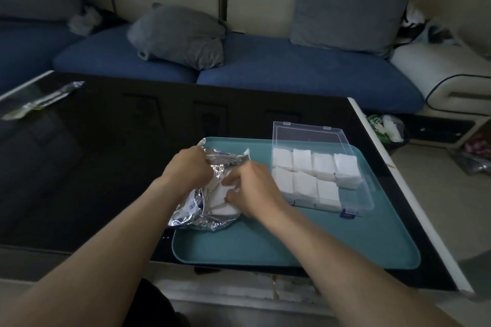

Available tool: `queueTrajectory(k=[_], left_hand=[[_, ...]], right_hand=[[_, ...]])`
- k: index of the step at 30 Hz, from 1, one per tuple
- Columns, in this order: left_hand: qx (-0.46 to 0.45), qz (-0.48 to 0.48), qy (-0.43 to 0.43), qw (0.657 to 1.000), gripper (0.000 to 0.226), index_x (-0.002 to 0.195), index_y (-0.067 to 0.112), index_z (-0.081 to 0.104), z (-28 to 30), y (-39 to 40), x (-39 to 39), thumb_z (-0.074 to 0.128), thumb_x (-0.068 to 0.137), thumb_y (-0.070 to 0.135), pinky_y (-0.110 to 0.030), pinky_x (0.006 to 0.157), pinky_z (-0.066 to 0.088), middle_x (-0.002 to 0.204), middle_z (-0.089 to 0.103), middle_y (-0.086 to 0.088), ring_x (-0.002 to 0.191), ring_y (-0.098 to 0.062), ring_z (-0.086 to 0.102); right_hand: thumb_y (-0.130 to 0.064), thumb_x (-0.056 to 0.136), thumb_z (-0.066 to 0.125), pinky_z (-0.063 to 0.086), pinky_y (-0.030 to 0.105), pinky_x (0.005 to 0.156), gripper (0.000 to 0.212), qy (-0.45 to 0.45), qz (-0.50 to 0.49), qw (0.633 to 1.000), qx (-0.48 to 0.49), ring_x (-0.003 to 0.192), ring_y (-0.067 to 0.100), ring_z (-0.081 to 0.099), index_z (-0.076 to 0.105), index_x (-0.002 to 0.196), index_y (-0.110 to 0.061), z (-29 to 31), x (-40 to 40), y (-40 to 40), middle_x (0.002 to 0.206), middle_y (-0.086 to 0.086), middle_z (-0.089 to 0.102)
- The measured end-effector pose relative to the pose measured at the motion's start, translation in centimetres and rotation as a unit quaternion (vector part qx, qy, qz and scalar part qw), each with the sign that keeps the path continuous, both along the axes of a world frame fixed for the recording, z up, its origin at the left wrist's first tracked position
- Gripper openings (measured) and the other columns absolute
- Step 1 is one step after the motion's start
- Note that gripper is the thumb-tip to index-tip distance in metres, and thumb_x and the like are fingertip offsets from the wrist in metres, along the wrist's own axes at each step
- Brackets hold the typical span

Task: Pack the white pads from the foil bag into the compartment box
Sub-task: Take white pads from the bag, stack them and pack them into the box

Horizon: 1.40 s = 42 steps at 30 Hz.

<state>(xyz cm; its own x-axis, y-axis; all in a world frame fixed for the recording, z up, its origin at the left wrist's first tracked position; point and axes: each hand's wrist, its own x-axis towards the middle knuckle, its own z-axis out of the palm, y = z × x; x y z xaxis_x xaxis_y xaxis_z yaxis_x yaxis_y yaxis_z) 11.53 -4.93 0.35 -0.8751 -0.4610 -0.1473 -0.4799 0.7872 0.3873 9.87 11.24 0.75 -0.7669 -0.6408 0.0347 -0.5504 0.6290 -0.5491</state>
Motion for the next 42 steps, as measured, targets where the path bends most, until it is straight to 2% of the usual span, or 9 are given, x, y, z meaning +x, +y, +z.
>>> queueTrajectory(k=[6, 10, 17, 19, 24, 29, 34, 38, 42], left_hand=[[-0.016, -0.009, -0.007, 1.000, 0.007, 0.084, 0.012, 0.053, -0.7, 0.0, -0.5, 0.047, 0.088, 0.013, -0.030, 0.058, 0.042, 0.079, 0.057, -0.005, 0.077, -0.024, 0.057], [-0.017, -0.019, -0.019, 0.999, 0.008, 0.090, 0.012, 0.054, -0.8, 0.4, -0.8, 0.047, 0.087, 0.012, -0.033, 0.063, 0.044, 0.080, 0.054, -0.003, 0.083, -0.025, 0.057], [-0.005, -0.032, -0.052, 0.998, 0.005, 0.092, 0.018, 0.052, -0.2, 1.0, -0.4, 0.049, 0.087, 0.017, -0.045, 0.086, 0.054, 0.100, 0.058, -0.006, 0.099, -0.028, 0.056], [0.000, -0.018, -0.033, 0.999, 0.007, 0.092, 0.015, 0.054, 0.0, 0.7, -0.2, 0.049, 0.087, 0.016, -0.041, 0.079, 0.055, 0.097, 0.061, -0.007, 0.095, -0.027, 0.058], [0.033, 0.012, 0.027, 0.999, 0.014, 0.086, 0.011, 0.061, 0.7, 0.3, 0.4, 0.048, 0.090, 0.013, -0.029, 0.055, 0.047, 0.079, 0.063, -0.005, 0.069, -0.022, 0.062], [0.032, 0.014, 0.058, 0.998, 0.020, 0.091, 0.007, 0.060, 0.9, 0.6, 0.5, 0.046, 0.096, 0.020, -0.027, 0.051, 0.040, 0.080, 0.061, -0.006, 0.068, -0.021, 0.059], [0.020, -0.006, 0.067, 0.998, 0.028, 0.085, 0.002, 0.063, 1.5, 1.0, 0.8, 0.050, 0.095, 0.025, -0.027, 0.049, 0.039, 0.077, 0.063, -0.009, 0.065, -0.022, 0.058], [0.061, -0.056, 0.089, 0.993, 0.027, 0.105, 0.009, 0.065, 2.8, 2.1, 1.2, 0.063, 0.088, 0.029, -0.029, 0.065, 0.045, 0.103, 0.065, -0.006, 0.092, -0.023, 0.061], [0.043, -0.164, 0.083, 0.982, 0.068, 0.141, 0.023, 0.045, 3.4, 3.8, 1.9, 0.072, 0.081, 0.039, -0.037, 0.110, 0.035, 0.143, 0.044, -0.004, 0.135, -0.024, 0.034]], right_hand=[[-0.022, 0.082, 0.078, 0.052, 0.026, 0.085, 0.043, -0.156, -0.044, 0.987, -0.009, 0.099, 0.019, 0.068, 0.069, 0.124, -0.016, 0.4, -0.7, 0.7, 0.122, 0.002, 0.069], [-0.029, 0.079, 0.082, 0.046, 0.024, 0.085, 0.049, -0.067, -0.082, 0.994, -0.016, 0.108, 0.019, 0.062, 0.066, 0.122, -0.013, -0.2, 0.1, 0.0, 0.117, 0.002, 0.068], [-0.012, 0.080, 0.073, 0.041, 0.019, 0.057, 0.008, -0.047, -0.069, 0.996, 0.017, 0.078, 0.017, 0.060, 0.068, 0.075, -0.015, -0.4, 0.7, -0.8, 0.082, 0.001, 0.069], [-0.008, 0.077, 0.074, 0.043, 0.013, 0.052, 0.021, -0.089, -0.100, 0.991, -0.017, 0.072, 0.013, 0.061, 0.062, 0.066, -0.021, -0.4, 0.3, -0.5, 0.073, -0.007, 0.064], [0.009, 0.072, 0.073, 0.063, 0.047, 0.067, 0.019, -0.260, -0.158, 0.939, -0.163, 0.056, 0.031, 0.073, 0.065, 0.074, -0.008, 0.4, -0.7, 1.2, 0.060, 0.004, 0.070], [0.009, 0.067, 0.079, 0.054, 0.028, 0.049, 0.022, -0.273, -0.249, 0.891, -0.263, 0.054, 0.021, 0.069, 0.066, 0.069, -0.008, 0.9, -1.8, 2.2, 0.062, 0.004, 0.068], [0.011, 0.067, 0.079, 0.058, 0.029, 0.057, 0.025, -0.302, -0.290, 0.842, -0.341, 0.051, 0.014, 0.064, 0.065, 0.070, -0.009, 1.8, -3.0, 4.1, 0.068, 0.005, 0.067], [0.006, 0.067, 0.081, 0.061, 0.041, 0.072, 0.023, -0.294, -0.311, 0.843, -0.325, 0.060, 0.021, 0.066, 0.066, 0.072, -0.010, 1.5, -3.4, 5.3, 0.073, 0.008, 0.071], [0.008, 0.073, 0.079, 0.061, 0.031, 0.059, 0.023, -0.310, -0.293, 0.849, -0.313, 0.055, 0.020, 0.068, 0.063, 0.074, -0.008, 0.8, -2.8, 5.1, 0.076, 0.012, 0.070]])
